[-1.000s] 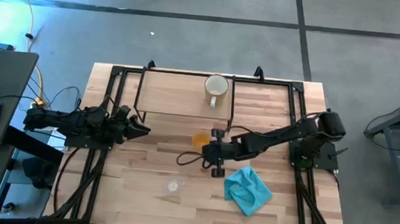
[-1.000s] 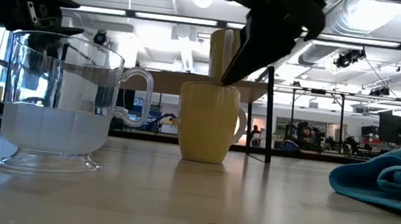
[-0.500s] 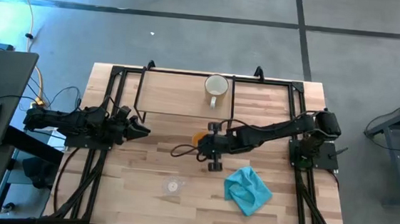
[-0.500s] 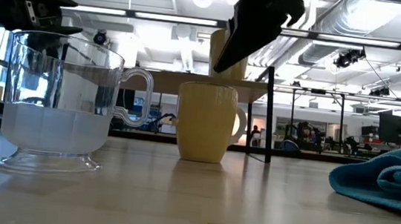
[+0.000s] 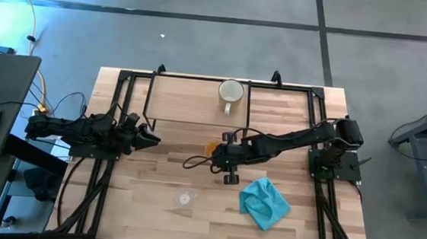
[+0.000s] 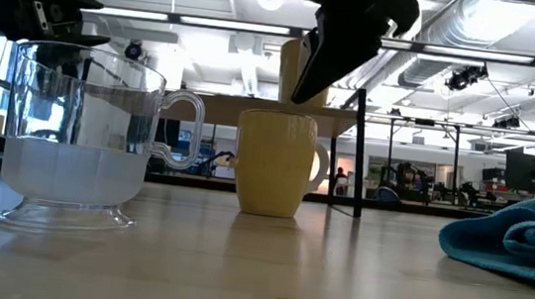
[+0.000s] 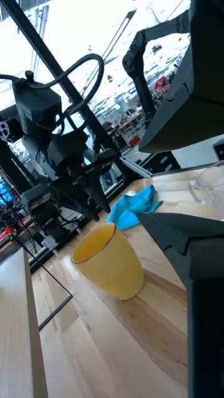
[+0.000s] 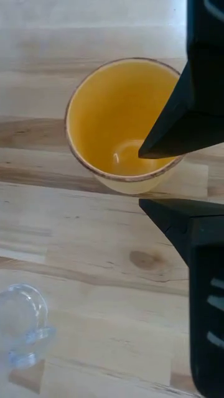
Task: Stack small to large cups/mugs on shelf
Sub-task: Put the yellow mug on the shelf
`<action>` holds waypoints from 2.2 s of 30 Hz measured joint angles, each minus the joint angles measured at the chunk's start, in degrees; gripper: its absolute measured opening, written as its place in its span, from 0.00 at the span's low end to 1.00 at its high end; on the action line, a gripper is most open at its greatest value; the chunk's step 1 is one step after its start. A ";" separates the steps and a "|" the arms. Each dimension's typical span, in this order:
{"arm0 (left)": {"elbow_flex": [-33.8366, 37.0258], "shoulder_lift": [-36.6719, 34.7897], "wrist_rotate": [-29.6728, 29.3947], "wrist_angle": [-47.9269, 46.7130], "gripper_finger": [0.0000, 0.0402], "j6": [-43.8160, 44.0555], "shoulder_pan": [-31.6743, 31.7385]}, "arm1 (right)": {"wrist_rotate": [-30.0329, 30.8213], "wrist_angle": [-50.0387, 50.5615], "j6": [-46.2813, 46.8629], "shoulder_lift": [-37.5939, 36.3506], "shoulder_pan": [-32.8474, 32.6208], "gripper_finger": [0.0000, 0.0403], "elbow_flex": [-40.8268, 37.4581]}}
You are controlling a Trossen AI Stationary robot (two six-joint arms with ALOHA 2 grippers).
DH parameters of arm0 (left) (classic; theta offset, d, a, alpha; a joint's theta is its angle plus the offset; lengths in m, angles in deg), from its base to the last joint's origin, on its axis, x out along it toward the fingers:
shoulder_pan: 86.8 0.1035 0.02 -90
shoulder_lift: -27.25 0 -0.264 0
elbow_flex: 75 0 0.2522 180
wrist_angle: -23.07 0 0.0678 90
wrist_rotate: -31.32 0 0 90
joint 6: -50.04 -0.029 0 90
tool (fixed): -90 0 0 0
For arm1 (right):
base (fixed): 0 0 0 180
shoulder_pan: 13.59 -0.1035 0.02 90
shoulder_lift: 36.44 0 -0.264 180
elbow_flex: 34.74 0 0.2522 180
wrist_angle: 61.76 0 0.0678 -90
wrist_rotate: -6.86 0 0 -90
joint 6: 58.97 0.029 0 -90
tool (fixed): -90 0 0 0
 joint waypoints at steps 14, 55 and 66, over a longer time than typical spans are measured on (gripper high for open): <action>0.01 0.00 0.00 -0.02 0.38 0.01 -0.01 | -1.82 0.35 -0.09 1.49 0.63 0.26 -0.04; 0.00 -0.01 -0.24 0.02 0.38 0.01 -0.01 | -5.97 7.40 15.90 3.32 2.24 0.00 7.37; 0.00 -0.02 -0.23 0.02 0.38 -0.44 0.00 | -4.51 9.66 28.84 5.33 1.87 0.00 7.35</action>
